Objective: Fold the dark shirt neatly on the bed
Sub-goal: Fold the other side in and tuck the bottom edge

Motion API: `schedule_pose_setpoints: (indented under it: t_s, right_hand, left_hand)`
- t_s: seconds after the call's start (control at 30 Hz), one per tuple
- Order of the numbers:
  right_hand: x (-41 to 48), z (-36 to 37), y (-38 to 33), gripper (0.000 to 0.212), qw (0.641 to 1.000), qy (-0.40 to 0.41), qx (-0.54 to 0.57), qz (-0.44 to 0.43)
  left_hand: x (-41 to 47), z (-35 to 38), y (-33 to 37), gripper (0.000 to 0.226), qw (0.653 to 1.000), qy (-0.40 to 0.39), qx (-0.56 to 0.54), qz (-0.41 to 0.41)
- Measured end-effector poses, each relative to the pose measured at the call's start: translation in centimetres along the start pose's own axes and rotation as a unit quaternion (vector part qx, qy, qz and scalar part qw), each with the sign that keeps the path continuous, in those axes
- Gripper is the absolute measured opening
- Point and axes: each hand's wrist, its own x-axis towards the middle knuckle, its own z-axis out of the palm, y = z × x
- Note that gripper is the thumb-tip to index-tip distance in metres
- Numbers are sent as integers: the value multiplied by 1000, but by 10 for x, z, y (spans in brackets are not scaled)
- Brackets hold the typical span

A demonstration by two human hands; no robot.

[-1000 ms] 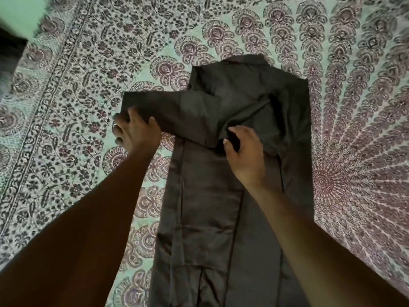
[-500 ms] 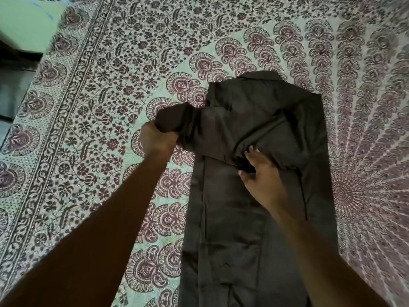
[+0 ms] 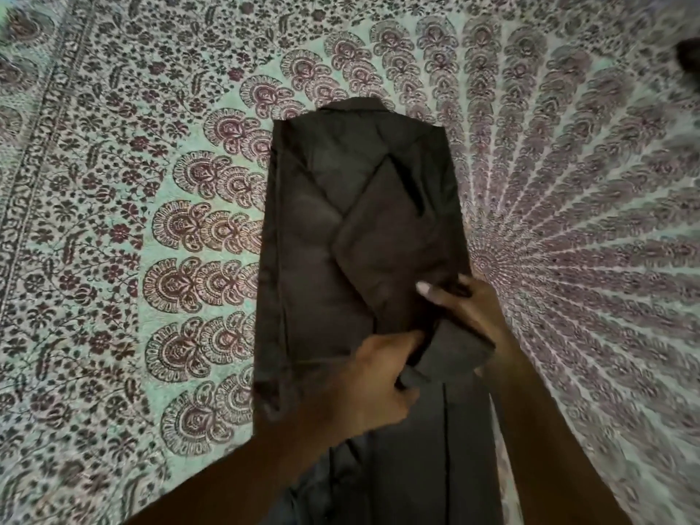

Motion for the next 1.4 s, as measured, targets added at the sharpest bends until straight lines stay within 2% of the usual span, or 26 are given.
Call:
schedule_pose_setpoints:
  t_s: [0.17, 0.23, 0.33, 0.4, 0.43, 0.53, 0.6, 0.73, 0.83, 1.0, 1.17, 1.27, 1.33, 1.4]
  right_hand:
    - [-72, -50, 67, 19, 997, 42, 7, 61]
    - [-95, -54, 92, 21, 994, 40, 39, 94]
    - [-120, -54, 112, 24, 993, 52, -5, 107]
    - [-132, -56, 124, 39, 994, 31, -37, 103]
    - [-135, -57, 129, 39, 993, 20, -57, 97]
    - [-145, -66, 148, 19, 991, 22, -101, 85]
    - [-150, -69, 158, 13, 989, 28, -114, 85]
    - [-162, -73, 166, 25, 982, 24, -159, 94]
    - [-169, -71, 168, 34, 975, 7, -202, 90]
    - [-171, -65, 170, 50, 964, -1, -255, 78]
    - [-163, -62, 153, 40, 954, 26, -293, 62]
    - [-147, -59, 141, 37, 956, 54, -282, 51]
    - [-130, -55, 129, 41, 957, 68, -281, 35]
    - [-107, -50, 117, 41, 957, 81, -277, 8]
  left_hand:
    - [-46, 39, 5, 58, 990, -125, 64, -4]
    - [-61, 44, 13, 62, 975, -177, 134, 10]
    - [-81, 56, 15, 59, 946, -219, 222, 89]
    - [-96, 67, 8, 57, 935, -226, 248, 113]
    - [-103, 71, 3, 56, 936, -230, 244, 106]
    - [-118, 81, 1, 53, 943, -244, 212, 79]
    - [-122, 86, 2, 53, 942, -257, 202, 75]
    - [-131, 96, -5, 51, 937, -268, 206, 86]
    - [-137, 101, -10, 44, 923, -272, 250, 105]
    - [-143, 102, -17, 53, 890, -287, 334, 118]
    - [-144, 95, -17, 59, 887, -313, 326, 91]
    - [-136, 90, -18, 47, 923, -262, 269, 79]
    - [-121, 87, -22, 30, 942, -152, 282, 95]
    - [-92, 79, -28, 26, 942, -33, 328, 66]
